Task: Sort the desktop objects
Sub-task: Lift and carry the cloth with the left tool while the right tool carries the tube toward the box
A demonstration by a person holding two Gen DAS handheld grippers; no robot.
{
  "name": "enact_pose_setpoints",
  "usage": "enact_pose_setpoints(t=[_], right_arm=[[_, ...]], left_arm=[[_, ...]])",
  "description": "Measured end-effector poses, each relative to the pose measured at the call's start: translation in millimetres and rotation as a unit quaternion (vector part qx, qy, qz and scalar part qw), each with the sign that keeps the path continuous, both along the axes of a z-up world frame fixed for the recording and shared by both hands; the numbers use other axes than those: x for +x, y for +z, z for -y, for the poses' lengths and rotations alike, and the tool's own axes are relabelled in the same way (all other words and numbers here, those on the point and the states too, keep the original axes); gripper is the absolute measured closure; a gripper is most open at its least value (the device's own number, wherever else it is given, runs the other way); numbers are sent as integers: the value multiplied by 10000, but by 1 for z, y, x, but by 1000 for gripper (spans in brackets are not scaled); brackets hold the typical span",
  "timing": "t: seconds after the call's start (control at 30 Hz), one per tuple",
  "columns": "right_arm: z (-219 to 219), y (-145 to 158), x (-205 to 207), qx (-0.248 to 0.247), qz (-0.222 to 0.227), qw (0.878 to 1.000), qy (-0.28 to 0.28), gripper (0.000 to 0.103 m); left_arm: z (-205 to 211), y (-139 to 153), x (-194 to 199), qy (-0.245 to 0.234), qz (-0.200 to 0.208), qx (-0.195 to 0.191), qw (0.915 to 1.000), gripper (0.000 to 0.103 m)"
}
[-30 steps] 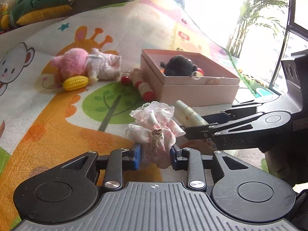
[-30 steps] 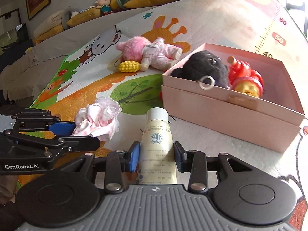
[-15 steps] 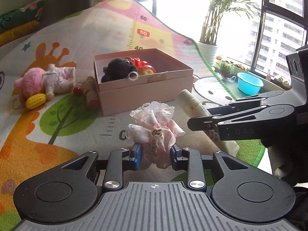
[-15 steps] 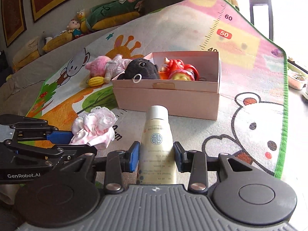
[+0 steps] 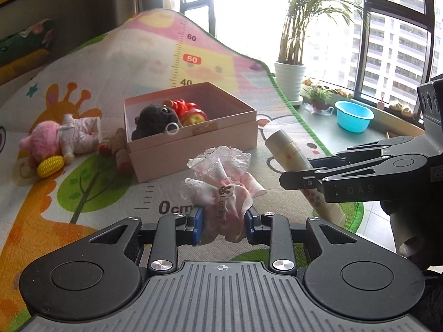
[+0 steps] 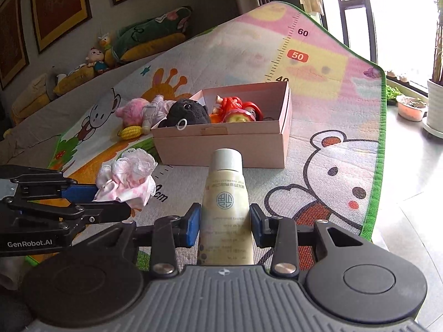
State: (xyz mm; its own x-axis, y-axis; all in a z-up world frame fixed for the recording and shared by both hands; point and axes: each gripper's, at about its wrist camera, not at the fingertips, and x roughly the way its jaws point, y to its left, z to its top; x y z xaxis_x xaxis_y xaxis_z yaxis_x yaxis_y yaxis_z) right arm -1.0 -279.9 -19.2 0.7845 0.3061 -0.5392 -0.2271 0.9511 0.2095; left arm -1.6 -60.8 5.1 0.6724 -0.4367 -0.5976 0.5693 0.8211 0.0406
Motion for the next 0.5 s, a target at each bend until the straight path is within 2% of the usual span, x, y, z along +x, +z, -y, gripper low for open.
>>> enact_pose_setpoints(t=[0.33,0.5], right_arm=[[-2,7,-7,91,34,9999,49,66],[-2,13,-5,63,98,9999,54,66]], left_arm=[[-7,7,-6,46,-43,47,10000,70],[-11,17,-2,113,26,-64,9999,70]])
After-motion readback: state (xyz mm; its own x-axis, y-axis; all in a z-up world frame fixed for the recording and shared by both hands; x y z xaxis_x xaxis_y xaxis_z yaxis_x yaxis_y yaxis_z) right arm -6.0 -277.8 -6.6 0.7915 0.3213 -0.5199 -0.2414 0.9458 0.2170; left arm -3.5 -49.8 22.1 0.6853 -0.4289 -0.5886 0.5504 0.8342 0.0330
